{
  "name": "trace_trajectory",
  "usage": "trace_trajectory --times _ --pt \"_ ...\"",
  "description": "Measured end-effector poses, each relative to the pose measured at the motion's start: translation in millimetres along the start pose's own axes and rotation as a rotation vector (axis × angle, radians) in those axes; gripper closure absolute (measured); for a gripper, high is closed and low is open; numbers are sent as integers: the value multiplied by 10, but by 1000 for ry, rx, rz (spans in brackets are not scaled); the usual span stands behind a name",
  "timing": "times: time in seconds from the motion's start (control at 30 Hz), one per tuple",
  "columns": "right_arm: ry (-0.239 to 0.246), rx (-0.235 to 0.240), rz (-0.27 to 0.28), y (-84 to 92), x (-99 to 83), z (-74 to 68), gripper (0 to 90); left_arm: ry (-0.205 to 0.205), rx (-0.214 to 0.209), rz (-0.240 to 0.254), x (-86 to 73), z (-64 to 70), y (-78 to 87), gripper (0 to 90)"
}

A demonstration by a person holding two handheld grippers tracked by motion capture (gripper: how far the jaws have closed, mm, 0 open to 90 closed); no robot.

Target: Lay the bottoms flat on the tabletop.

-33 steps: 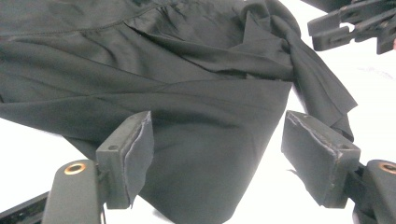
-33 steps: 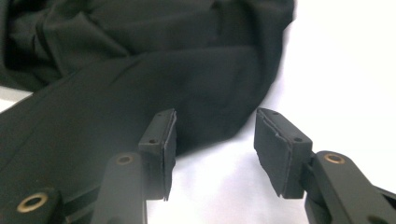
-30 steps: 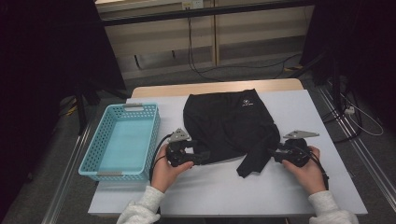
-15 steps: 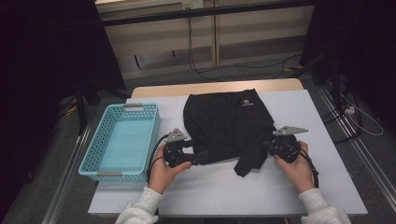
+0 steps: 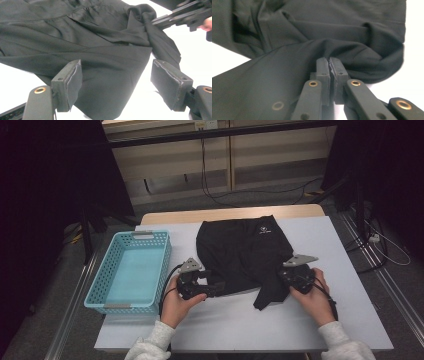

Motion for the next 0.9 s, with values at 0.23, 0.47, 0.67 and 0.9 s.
trace_trajectory --times 0.23,0.47,0.67,0.9 --pt "24 -24 45 -226 97 -51 857 5 -12 10 -2 -21 -1 257" --pt "-35 64 99 -238 169 -99 664 2 -6 16 4 -15 47 256" --pt "-88 74 215 80 275 16 511 7 -2 37 16 38 42 259" --pt "-189 50 194 328 -57 324 490 -10 -4 26 29 71 18 254"
Point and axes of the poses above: each handheld gripper's, and its own axes: y roughly backward along the jaws, x roughly out of its top, z roughly to its right, the point moved 9 cm from there along -y, roughly forward along the jaws, and after that the axes turned 4 degrees about -x, right-handed, at the moved point
